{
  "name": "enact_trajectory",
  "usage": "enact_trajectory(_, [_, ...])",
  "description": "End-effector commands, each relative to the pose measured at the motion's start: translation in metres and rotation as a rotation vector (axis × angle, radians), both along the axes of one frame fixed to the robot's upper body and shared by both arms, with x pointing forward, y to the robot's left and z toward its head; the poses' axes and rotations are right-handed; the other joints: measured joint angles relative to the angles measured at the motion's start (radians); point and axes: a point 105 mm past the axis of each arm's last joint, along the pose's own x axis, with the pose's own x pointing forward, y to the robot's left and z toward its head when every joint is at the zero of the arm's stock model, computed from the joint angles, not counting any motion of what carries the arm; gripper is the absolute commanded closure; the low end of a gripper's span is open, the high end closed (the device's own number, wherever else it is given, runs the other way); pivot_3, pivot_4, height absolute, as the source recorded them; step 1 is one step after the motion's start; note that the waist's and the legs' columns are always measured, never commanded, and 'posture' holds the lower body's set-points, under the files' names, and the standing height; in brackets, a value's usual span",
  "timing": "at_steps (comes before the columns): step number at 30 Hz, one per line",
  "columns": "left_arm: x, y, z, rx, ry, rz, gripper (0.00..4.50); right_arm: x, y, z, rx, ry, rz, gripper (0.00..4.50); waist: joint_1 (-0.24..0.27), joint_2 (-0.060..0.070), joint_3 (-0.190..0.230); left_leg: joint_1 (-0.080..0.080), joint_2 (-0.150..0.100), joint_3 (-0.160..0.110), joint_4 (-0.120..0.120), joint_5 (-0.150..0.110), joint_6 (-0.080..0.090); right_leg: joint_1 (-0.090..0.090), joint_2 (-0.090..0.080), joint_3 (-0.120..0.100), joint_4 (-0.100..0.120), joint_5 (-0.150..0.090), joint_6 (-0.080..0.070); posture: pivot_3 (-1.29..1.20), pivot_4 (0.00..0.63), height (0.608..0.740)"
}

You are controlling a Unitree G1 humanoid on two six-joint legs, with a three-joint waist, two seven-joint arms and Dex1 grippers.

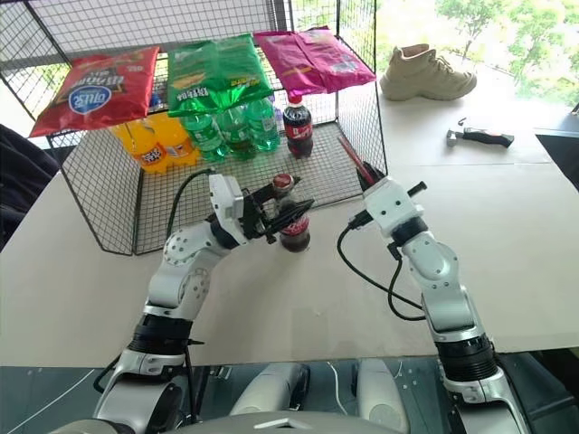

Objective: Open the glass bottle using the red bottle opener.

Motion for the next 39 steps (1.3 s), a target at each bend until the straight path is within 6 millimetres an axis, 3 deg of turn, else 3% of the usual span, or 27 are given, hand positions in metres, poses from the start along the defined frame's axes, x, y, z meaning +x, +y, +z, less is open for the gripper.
enact_trajectory(1, [0.004, -0.003, -0.01, 0.029, 0.03, 0.016, 2.47, -0.015, 0.027, 0.023, -0.101, -0.139, 0.134, 4.5, 0.0, 0.0, 0.0, 0.0, 0.0, 0.0, 0.0, 0.0, 0.0, 0.0, 0.0, 0.0, 0.0, 0.0, 0.0, 0.0, 0.15, 0.732])
enact_trajectory(6, [0.006, -0.006, -0.009, 0.018, 0.03, 0.02, 2.47, -0.015, 0.048, 0.018, -0.215, -0.188, 0.209, 4.5, 0.0, 0.0, 0.0, 0.001, 0.0, 0.0, 0.0, 0.0, 0.0, 0.0, 0.0, 0.0, 0.0, 0.0, 0.0, 0.0, 0.15, 0.732])
enact_trajectory(12, [0.004, -0.007, -0.011, 0.018, 0.034, 0.015, 2.47, -0.011, 0.058, 0.003, -0.315, -0.212, 0.22, 4.5, 0.001, -0.001, -0.002, 0.002, 0.0, -0.001, 0.0, 0.0, 0.0, 0.001, 0.0, -0.001, 0.0, 0.0, 0.0, 0.0, 0.15, 0.732])
enact_trajectory(20, [0.001, -0.009, -0.013, 0.029, 0.041, 0.01, 2.47, 0.004, 0.056, -0.011, -0.365, -0.201, 0.125, 4.5, -0.001, -0.001, -0.003, 0.006, 0.0, 0.0, 0.0, 0.0, -0.001, 0.005, 0.001, 0.0, 0.001, 0.0, 0.0, 0.0, 0.15, 0.732])
enact_trajectory(28, [-0.001, -0.008, -0.014, 0.032, 0.048, 0.008, 2.47, 0.014, 0.04, -0.014, -0.27, -0.148, 0.044, 4.5, 0.0, 0.0, -0.002, 0.017, 0.001, -0.001, -0.003, -0.002, 0.003, 0.016, 0.004, -0.001, -0.002, -0.001, 0.0, 0.0, 0.15, 0.732])
enact_trajectory(39, [0.0, -0.007, -0.015, 0.027, 0.056, 0.014, 2.47, -0.002, 0.053, -0.011, -0.384, -0.312, 0.108, 4.5, 0.001, 0.0, -0.002, 0.017, 0.001, -0.002, -0.004, -0.002, 0.003, 0.016, 0.004, -0.001, -0.005, -0.001, 0.0, 0.0, 0.15, 0.732])
